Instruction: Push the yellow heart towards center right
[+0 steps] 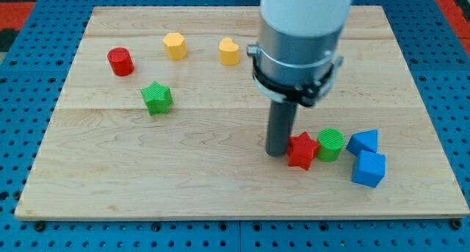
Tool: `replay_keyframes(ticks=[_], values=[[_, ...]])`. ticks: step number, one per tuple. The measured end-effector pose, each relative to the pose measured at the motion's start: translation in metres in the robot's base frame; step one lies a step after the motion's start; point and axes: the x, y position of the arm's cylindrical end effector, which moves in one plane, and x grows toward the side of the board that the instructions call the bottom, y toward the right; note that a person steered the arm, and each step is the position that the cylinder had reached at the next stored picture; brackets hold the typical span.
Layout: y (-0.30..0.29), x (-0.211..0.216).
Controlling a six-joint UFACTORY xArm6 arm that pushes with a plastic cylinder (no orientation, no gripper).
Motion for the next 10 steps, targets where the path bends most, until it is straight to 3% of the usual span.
replay_keyframes(ticks=[1,2,3,4,6,7,8,9,10], values=[[0.028,-0.016],[0.045,0.036],[0.021,0.012],[-0.050,-0.058],[0.020,-0.181],[-0.034,-0.249],[-0.069,-0.222],[-0.037,-0.142],[-0.016,-0.111]])
